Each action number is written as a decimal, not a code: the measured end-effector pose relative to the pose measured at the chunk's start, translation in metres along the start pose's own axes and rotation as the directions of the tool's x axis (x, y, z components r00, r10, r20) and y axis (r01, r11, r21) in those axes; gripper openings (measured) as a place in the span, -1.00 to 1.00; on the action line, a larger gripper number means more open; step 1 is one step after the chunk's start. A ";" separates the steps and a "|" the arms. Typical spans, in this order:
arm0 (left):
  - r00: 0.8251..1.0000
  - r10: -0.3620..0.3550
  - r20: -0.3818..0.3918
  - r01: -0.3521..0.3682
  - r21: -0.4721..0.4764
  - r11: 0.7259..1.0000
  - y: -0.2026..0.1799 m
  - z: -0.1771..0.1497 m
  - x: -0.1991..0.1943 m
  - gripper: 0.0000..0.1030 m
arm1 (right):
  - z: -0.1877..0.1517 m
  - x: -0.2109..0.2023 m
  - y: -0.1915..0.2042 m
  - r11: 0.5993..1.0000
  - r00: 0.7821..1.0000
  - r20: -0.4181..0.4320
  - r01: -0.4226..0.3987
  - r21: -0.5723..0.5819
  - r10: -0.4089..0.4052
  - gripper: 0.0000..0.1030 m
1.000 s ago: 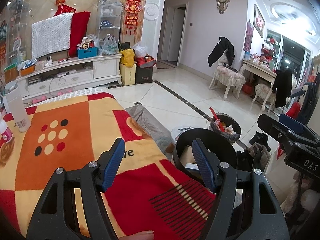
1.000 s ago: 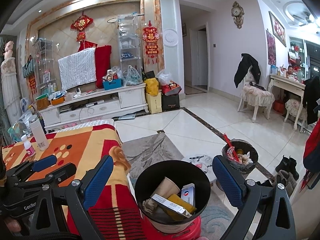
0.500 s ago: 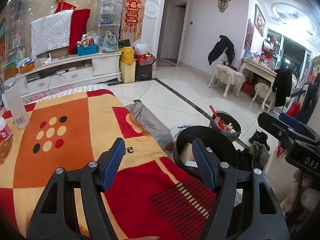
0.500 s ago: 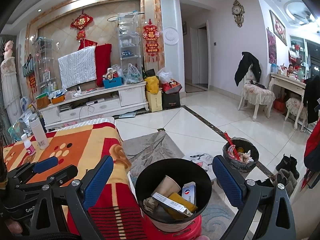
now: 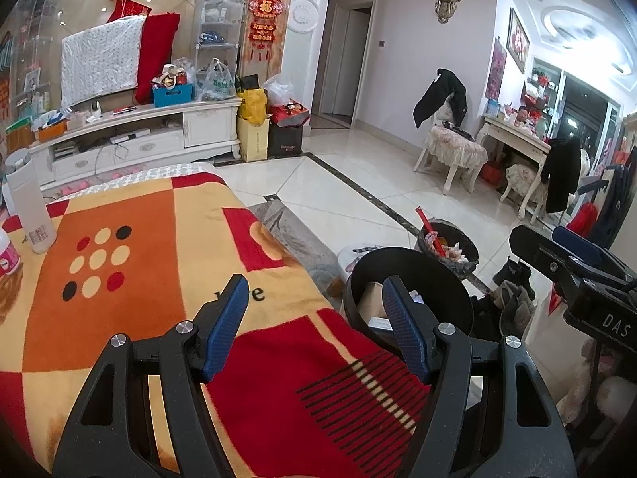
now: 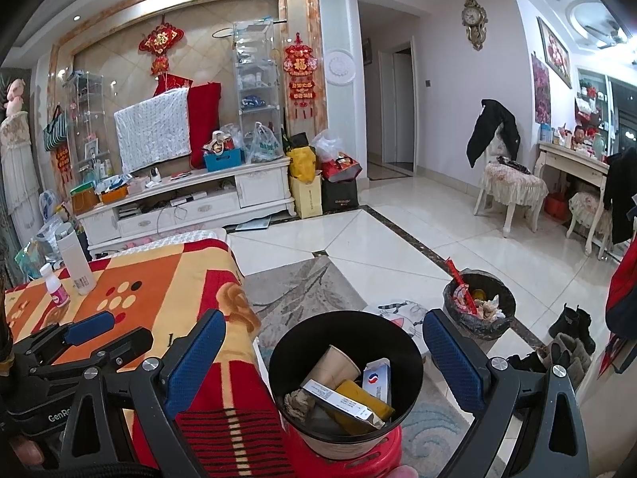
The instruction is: Collect trash
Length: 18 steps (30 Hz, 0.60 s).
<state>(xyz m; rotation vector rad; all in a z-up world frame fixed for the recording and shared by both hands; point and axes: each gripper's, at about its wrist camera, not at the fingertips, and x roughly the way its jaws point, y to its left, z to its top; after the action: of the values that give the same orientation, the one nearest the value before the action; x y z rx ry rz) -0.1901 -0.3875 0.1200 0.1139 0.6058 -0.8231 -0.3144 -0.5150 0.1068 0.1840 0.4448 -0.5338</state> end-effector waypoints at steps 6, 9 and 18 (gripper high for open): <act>1.000 -0.003 -0.006 0.003 0.001 1.000 -0.001 -0.002 0.002 0.34 | -0.001 0.004 -0.002 1.000 1.000 -0.011 0.003 0.004 -0.003 0.91; 1.000 -0.003 -0.006 0.003 0.000 1.000 0.000 -0.002 0.002 0.34 | -0.001 0.004 -0.002 1.000 1.000 -0.015 0.003 0.005 -0.003 0.91; 1.000 -0.010 -0.009 0.010 0.006 1.000 -0.004 -0.004 0.004 0.34 | -0.001 0.004 -0.003 1.000 1.000 -0.016 0.005 0.006 -0.005 0.91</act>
<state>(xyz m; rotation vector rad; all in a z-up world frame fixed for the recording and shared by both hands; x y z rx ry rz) -0.1927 -0.3913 0.1146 0.1206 0.6130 -0.8348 -0.3129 -0.5189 0.1034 0.1926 0.4593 -0.5392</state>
